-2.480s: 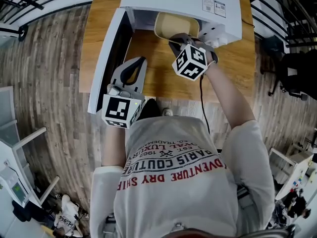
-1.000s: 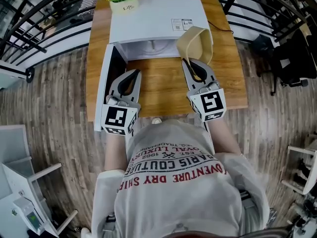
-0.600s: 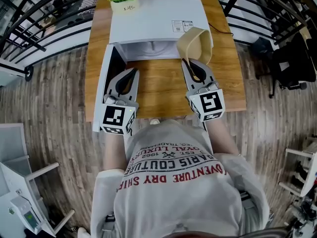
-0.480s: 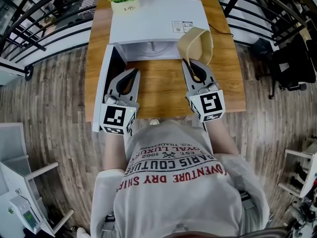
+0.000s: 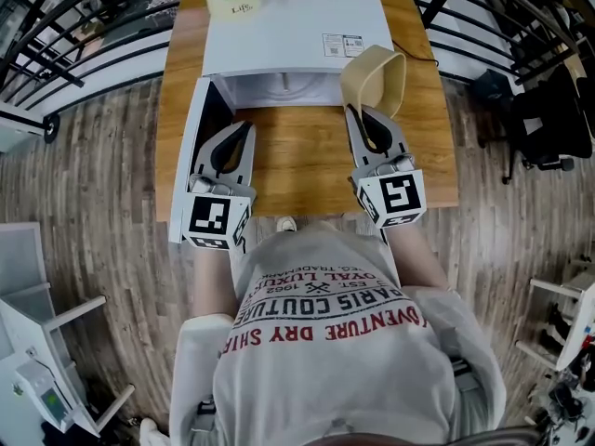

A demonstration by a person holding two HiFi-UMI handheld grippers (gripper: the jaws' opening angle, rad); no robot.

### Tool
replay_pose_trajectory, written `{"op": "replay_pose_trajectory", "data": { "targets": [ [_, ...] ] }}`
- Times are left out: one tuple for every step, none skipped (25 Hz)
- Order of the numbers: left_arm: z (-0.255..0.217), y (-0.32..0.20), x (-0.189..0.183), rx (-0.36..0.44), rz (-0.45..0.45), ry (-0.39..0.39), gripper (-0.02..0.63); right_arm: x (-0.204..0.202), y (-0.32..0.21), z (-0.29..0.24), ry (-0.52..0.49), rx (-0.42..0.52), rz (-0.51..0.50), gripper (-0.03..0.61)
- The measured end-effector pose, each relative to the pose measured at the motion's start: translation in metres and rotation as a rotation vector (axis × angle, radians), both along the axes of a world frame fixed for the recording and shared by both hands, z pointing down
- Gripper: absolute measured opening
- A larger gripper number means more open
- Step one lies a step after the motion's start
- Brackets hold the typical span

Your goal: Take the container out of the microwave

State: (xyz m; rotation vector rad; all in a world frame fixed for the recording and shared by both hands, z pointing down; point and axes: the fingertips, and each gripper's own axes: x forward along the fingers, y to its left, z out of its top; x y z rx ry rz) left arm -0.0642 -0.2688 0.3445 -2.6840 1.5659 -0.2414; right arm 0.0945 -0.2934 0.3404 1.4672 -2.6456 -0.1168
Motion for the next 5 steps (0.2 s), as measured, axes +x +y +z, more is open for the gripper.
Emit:
{"op": "replay_pose_trajectory", "data": {
  "targets": [
    [0.0007,0.0000,-0.0007,-0.004,-0.004,0.004,0.016,0.0002,0.0001,0.0006,-0.007,-0.004,-0.001,0.029],
    [0.0009,-0.0002,-0.0006,-0.007,-0.005,0.007,0.017,0.0002,-0.0001,0.0009,-0.012,-0.007,-0.003,0.029],
    [0.0003,-0.0009,-0.0002,-0.008,-0.004,0.008,0.015,0.0001,-0.0007,0.0009,-0.014,-0.010,-0.005,0.029],
    [-0.0007,-0.0019,0.0004,-0.008,-0.003,0.008,0.017,-0.0001,-0.0014,0.0006,-0.014,-0.011,-0.007,0.029],
    [-0.0020,-0.0029,0.0010,-0.007,-0.001,0.008,0.017,-0.0003,-0.0022,0.0001,-0.013,-0.012,-0.010,0.029]
  ]
}}
